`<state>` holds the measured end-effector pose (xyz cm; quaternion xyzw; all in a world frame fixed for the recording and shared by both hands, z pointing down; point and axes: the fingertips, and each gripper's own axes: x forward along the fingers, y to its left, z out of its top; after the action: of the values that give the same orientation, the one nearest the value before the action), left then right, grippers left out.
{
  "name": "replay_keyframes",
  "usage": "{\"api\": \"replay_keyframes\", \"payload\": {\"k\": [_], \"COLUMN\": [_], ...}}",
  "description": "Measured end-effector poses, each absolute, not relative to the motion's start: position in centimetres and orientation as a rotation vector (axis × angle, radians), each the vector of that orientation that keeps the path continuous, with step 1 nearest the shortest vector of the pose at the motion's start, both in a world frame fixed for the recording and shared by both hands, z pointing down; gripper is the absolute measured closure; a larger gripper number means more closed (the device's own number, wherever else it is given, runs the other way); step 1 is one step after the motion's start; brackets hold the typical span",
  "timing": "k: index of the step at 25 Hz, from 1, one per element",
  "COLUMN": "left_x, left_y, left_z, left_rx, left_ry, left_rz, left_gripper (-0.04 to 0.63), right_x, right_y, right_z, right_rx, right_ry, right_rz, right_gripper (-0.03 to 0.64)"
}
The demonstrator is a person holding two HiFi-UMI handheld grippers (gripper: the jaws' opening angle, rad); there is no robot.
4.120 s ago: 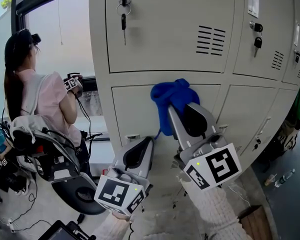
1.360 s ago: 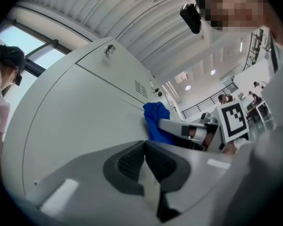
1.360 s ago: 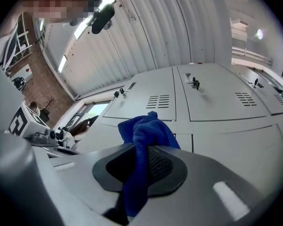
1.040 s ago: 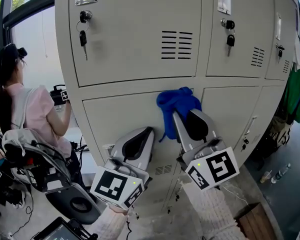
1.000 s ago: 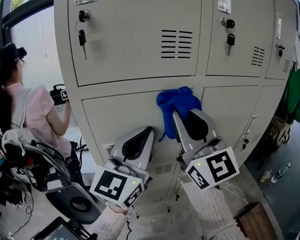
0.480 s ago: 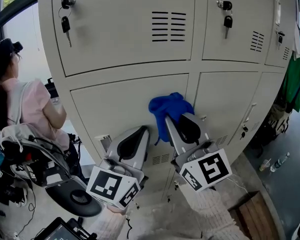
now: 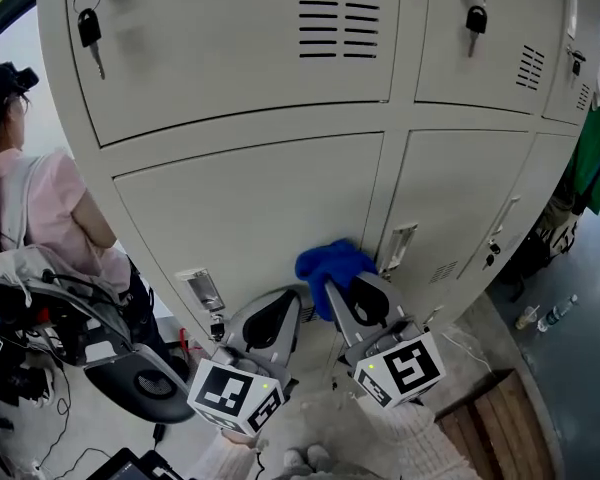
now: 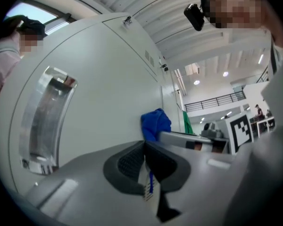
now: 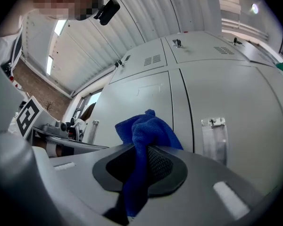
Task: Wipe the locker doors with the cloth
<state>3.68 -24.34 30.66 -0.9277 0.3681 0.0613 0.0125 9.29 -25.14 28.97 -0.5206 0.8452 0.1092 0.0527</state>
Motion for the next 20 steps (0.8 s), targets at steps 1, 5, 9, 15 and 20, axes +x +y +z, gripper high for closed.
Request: {"api": "replay_keyframes", "payload": {"k": [1,5,9,15,20], "left_x": [3.8,4.0,3.9,3.5,3.1], "left_y": [-24.4,-24.3,-24.5,-24.5,-24.1], "left_z": [31.5,34.8,37.3,40.4,42.5], "left_rx": [-2.910,-2.989,-3.031,-3.087,-3.131], "left_ry": [1.150,1.159,1.186,1.225,1.257], "left_rz": [0.177,0.138,0.100,0.044,0.012], "left_gripper": [0.595,0.595,0.595,0.595,0.595], "right_x": [9.3,9.3,9.1,9.0,8.9], "right_y": [-25.2,-25.3,-25.6,-25.8,-26.0], "right_z": [29.7,33.0,35.8,39.5,41.7], "right_rx": [-1.588,-1.613,-1.630,-1.663,-1.681], "right_ry": [2.579,2.613,2.637,2.650,2.659], "right_rz": [0.313,0.219,0.138,0.029,-0.043], "right_gripper": [0.558,0.558,0.558,0.558,0.558]}}
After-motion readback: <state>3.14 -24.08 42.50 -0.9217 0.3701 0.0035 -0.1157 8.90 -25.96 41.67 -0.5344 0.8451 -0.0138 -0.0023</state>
